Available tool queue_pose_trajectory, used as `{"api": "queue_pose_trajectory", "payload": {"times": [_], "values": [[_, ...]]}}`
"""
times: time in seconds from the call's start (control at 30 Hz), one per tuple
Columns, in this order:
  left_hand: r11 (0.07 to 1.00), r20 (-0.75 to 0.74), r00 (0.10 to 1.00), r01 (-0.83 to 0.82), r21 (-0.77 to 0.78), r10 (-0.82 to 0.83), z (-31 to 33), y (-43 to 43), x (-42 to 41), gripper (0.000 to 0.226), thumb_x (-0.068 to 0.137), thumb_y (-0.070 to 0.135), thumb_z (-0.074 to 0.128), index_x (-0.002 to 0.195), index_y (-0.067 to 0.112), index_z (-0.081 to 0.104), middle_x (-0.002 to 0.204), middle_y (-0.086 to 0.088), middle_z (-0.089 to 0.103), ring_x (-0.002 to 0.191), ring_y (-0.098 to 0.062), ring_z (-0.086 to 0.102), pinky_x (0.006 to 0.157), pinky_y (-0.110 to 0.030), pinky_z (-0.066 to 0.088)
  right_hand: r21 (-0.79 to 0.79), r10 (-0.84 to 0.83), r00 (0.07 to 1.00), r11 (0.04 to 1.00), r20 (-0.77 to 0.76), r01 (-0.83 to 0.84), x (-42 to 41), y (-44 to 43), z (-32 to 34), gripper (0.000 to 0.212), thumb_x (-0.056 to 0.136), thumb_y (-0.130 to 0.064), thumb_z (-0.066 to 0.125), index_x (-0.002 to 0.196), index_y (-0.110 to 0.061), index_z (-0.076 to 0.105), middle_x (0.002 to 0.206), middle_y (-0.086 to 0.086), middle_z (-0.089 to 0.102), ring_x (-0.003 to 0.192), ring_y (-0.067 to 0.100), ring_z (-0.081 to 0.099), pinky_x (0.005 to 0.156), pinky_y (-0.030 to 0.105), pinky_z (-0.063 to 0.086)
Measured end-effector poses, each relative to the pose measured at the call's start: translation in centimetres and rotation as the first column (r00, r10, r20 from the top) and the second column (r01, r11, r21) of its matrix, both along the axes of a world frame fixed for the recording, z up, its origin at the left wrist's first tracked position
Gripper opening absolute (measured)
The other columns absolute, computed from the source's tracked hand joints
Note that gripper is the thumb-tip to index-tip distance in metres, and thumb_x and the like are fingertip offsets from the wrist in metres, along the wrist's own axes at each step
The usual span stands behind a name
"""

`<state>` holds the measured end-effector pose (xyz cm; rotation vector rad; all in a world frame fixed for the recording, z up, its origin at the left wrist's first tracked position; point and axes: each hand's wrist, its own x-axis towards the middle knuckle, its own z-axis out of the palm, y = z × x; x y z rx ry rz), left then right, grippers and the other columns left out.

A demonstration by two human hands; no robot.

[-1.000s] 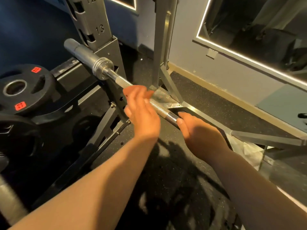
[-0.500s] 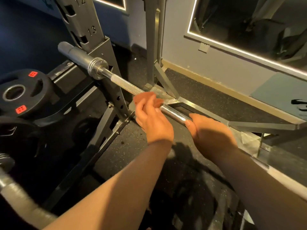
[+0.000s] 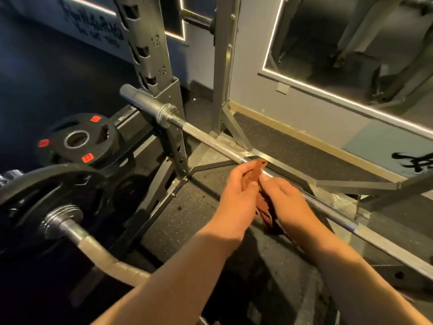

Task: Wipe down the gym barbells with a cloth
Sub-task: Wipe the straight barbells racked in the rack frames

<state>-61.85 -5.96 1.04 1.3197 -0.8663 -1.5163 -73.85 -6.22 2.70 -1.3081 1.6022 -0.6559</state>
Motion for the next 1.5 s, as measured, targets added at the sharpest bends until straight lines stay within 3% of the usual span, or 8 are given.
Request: {"api": "queue_pose_trajectory", "payload": {"times": [0.1, 0.37, 0.77, 0.87, 0.97, 1.1, 1.33, 1.5], "values": [[0.999, -0.122, 0.992, -0.031, 0.029, 0.034, 3.6, 1.7, 2.9, 0.049, 0.100, 0.000, 0.053, 0.136, 0.032, 0.056, 0.124, 0.008, 0.070, 0.116, -0.014, 0.068, 0.104, -0.041, 0.052, 0.069, 0.015, 0.987, 0.997, 0.161, -0.027, 2.2, 0.8, 2.8, 0.023, 0.095, -0.041, 0.068, 0.108, -0.022, 0.068, 0.096, -0.007, 0.074, 0.078, -0.002, 0.070, 0.061, 0.012, 0.048], [0.986, 0.074, 0.986, -0.145, -0.080, 0.151, 13.4, 7.6, 11.9, 0.021, 0.106, 0.029, 0.052, 0.112, 0.028, 0.072, 0.103, 0.000, 0.077, 0.095, -0.016, 0.074, 0.079, -0.034, 0.060, -0.190, 0.229, 0.972, 0.957, 0.044, -0.217, 9.9, 5.4, 13.1, 0.017, 0.101, -0.044, 0.055, 0.105, -0.030, 0.063, 0.101, -0.014, 0.065, 0.085, -0.004, 0.063, 0.064, 0.006, 0.044], [0.826, 0.289, 0.778, -0.487, -0.285, 0.558, 25.2, 15.8, 28.0, 0.026, 0.107, 0.040, 0.041, 0.114, 0.028, 0.063, 0.107, 0.001, 0.071, 0.096, -0.012, 0.070, 0.088, -0.040, 0.059, -0.257, 0.241, 0.962, 0.945, 0.129, -0.202, 21.0, 9.2, 24.9, 0.021, 0.090, -0.039, 0.058, 0.100, -0.020, 0.061, 0.102, 0.011, 0.067, 0.100, 0.031, 0.066, 0.093, 0.057, 0.054], [0.740, 0.278, 0.691, -0.573, -0.352, 0.667, 27.4, 18.4, 31.6, 0.027, 0.108, 0.038, 0.039, 0.110, 0.022, 0.061, 0.099, -0.002, 0.069, 0.091, -0.017, 0.069, 0.083, -0.040, 0.057, -0.188, 0.249, 0.941, 0.960, 0.228, -0.208, 23.5, 9.3, 27.3, 0.025, 0.087, -0.032, 0.060, 0.103, -0.012, 0.062, 0.109, 0.009, 0.063, 0.104, 0.026, 0.061, 0.102, 0.043, 0.049], [0.668, 0.218, 0.641, -0.633, -0.391, 0.736, 30.1, 21.1, 33.8, 0.027, 0.109, 0.035, 0.039, 0.103, 0.020, 0.060, 0.095, -0.003, 0.066, 0.088, -0.019, 0.066, 0.086, -0.047, 0.058, -0.174, 0.178, 0.878, 0.979, 0.444, -0.111, 25.7, 9.7, 29.8, 0.011, 0.101, -0.024, 0.057, 0.107, -0.015, 0.055, 0.106, 0.005, 0.058, 0.099, 0.017, 0.057, 0.087, 0.026, 0.052], [0.620, 0.109, 0.651, -0.640, -0.453, 0.751, 33.3, 25.0, 35.6, 0.026, 0.109, 0.033, 0.038, 0.097, 0.027, 0.061, 0.109, -0.016, 0.068, 0.105, -0.033, 0.067, 0.097, -0.053, 0.054, -0.242, 0.339, 0.838, 0.936, 0.427, -0.256, 28.7, 11.6, 32.5, 0.008, 0.110, -0.032, 0.036, 0.108, -0.028, 0.043, 0.092, 0.017, 0.053, 0.081, 0.043, 0.066, 0.069, 0.059, 0.062], [0.687, 0.048, 0.753, -0.570, -0.451, 0.656, 37.7, 32.5, 37.4, 0.027, 0.110, 0.026, 0.034, 0.097, 0.025, 0.057, 0.115, -0.011, 0.069, 0.106, -0.031, 0.066, 0.088, -0.046, 0.055, -0.138, 0.274, 0.743, 0.961, 0.611, -0.241, 32.2, 14.5, 37.4, 0.012, 0.110, -0.027, 0.032, 0.104, -0.028, 0.042, 0.061, 0.004, 0.046, 0.047, 0.016, 0.047, 0.049, 0.026, 0.048], [0.706, 0.105, 0.755, -0.543, -0.455, 0.647, 38.3, 37.3, 37.5, 0.032, 0.096, 0.023, 0.032, 0.109, 0.011, 0.059, 0.117, -0.024, 0.070, 0.106, -0.041, 0.067, 0.092, -0.052, 0.046, -0.022, 0.393, 0.637, 0.861, 0.663, -0.509, 35.3, 17.8, 40.3, 0.024, 0.106, -0.020, 0.049, 0.085, -0.020, 0.061, 0.071, 0.007, 0.058, 0.058, 0.016, 0.063, 0.055, 0.028, 0.058]]}}
